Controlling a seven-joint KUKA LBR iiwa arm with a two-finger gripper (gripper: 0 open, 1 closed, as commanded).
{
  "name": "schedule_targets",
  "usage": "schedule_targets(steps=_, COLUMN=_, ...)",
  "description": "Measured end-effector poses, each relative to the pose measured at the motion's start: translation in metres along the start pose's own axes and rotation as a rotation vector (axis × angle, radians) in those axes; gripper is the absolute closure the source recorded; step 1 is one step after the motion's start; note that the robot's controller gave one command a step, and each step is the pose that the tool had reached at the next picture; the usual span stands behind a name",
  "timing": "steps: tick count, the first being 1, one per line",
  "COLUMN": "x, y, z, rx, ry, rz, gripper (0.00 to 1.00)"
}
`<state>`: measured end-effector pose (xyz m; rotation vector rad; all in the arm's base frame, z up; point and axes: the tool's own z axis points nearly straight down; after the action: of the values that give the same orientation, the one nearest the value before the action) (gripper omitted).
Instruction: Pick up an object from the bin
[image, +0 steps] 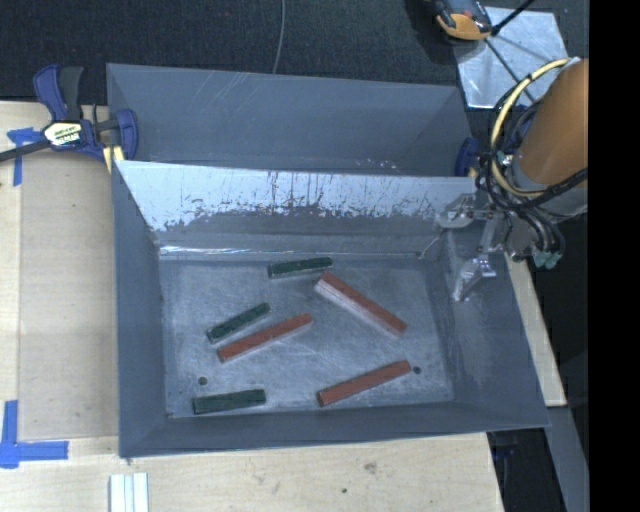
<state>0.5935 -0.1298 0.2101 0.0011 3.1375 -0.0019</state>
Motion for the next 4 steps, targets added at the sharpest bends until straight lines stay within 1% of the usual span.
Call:
schedule_targets(steps=1, x=0.060, y=0.039, z=0.081, rx=0.000, ry=-0.001, rz=0.024, gripper=0.00)
schedule_targets(steps=2, x=-0.002, y=0.061, z=0.067, rx=-0.001, ry=0.002, rz=-0.057, gripper=0.00)
schedule_targets(steps=3, x=0.044, y=0.075, z=0.074, rx=-0.001, ry=-0.001, rz=-0.181, gripper=0.00)
schedule_targets(steps=4, x=0.021, y=0.120, z=0.111, rx=0.000, ry=0.000, rz=-0.028, gripper=0.00)
